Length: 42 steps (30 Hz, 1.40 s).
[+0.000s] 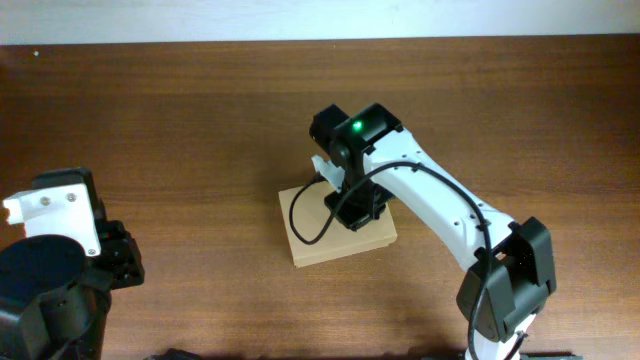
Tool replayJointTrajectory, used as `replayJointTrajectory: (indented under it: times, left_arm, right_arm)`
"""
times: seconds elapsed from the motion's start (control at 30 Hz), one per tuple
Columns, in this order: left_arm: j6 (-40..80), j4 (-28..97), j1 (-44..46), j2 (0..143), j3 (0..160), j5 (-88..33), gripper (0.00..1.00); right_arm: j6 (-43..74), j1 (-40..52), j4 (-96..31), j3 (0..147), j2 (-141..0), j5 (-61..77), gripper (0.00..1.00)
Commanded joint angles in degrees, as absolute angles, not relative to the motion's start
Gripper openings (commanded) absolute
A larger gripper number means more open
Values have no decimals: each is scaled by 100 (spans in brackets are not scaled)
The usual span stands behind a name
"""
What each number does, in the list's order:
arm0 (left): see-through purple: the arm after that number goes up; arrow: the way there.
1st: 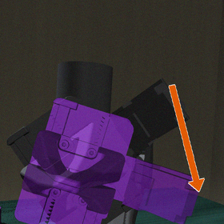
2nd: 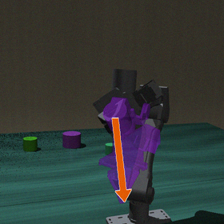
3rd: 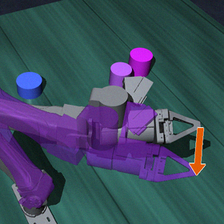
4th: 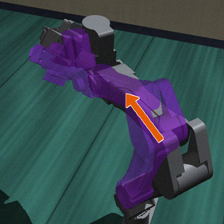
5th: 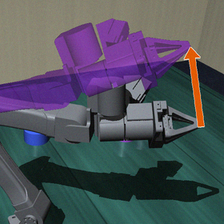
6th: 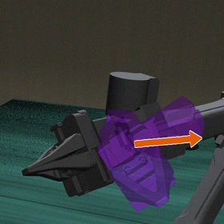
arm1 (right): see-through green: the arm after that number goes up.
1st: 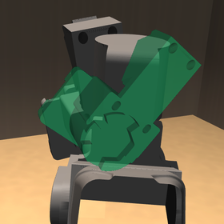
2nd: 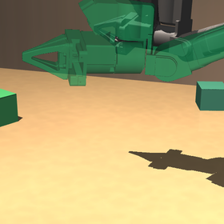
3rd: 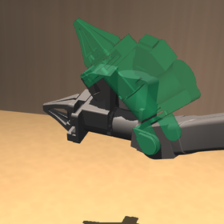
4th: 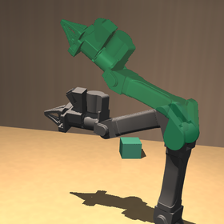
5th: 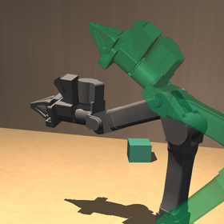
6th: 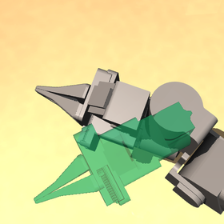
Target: Pack container
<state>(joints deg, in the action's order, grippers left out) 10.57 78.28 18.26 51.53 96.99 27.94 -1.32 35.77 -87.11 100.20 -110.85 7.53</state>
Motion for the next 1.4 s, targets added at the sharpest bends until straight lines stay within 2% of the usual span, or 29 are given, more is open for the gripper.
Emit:
replayJointTrajectory:
  times: [0.0,0.2,0.37,0.6,0.8,1.0,1.2,1.37]
  left_arm:
    - [1129,7846,1833,5135,9745,2954,11]
    - [1129,7776,1833,5135,9745,3140,14]
    - [1127,7741,1833,5135,9745,3559,23]
    - [1109,7679,1833,5133,9771,3776,53]
    - [1111,7585,1839,5026,9896,3782,56]
    - [1114,7601,1839,4534,9907,4060,55]
    - [1256,7924,1837,3933,9907,4482,55]
    - [2239,8934,1837,3542,9907,4912,55]
  right_arm:
    - [-84,3562,-8838,10543,-11091,377,15]
    - [250,3562,-9404,11974,-11034,-722,15]
    - [504,3559,-9734,13823,-10696,-1627,19]
    - [502,3557,-9734,14877,-9668,-2770,25]
    - [631,3557,-9734,14873,-8552,-3498,26]
    - [1007,3557,-9734,14374,-7450,-3752,21]
    - [1542,3557,-9734,12682,-6112,-3852,20]
    - [2021,3555,-9734,10844,-4989,-3983,20]
